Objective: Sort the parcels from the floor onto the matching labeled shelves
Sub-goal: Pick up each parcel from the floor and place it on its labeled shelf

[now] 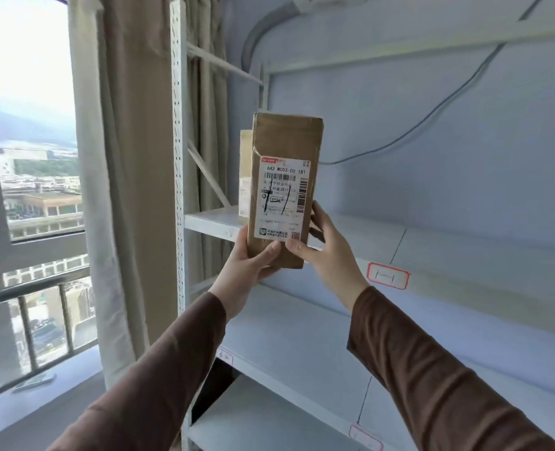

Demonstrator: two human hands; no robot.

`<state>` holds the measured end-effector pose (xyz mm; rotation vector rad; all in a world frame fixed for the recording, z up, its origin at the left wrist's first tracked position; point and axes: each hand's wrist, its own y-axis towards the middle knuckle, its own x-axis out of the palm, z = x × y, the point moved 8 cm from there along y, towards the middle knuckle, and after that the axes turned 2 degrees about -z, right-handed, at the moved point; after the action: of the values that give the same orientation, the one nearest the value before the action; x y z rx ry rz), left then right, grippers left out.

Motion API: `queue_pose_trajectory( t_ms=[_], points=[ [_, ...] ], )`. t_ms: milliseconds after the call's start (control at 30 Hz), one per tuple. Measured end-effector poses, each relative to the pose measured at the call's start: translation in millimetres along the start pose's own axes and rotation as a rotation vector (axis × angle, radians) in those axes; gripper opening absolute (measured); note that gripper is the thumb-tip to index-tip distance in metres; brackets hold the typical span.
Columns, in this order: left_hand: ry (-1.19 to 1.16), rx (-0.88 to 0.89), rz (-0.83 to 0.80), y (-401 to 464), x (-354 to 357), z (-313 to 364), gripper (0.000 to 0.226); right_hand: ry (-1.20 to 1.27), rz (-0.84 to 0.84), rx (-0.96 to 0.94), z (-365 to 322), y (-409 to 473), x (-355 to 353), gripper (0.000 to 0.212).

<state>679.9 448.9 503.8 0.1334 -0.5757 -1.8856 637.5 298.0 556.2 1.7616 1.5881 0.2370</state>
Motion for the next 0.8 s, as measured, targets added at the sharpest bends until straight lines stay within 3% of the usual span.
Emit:
queue_pose_trajectory(
  t_ms=[200,400,600,800],
  points=[
    [0.067,-0.059,-0.078,56,4,-37,0.048,-0.095,0.007,0.060,49,33,-15,0.075],
    [0.292,-0.067,-0.176,100,-5,-61,0.040,-0.227,0.031,0.082,89,61,-26,0.066],
    [0.475,-0.064,-0.239,143,-31,-78,0.041,-0.297,0.061,0.110,121,80,-22,0.075],
    [0.643,-0.004,-0.295,192,-35,-90,0.043,-0.391,0.083,0.190,148,107,-25,0.063]
  ],
)
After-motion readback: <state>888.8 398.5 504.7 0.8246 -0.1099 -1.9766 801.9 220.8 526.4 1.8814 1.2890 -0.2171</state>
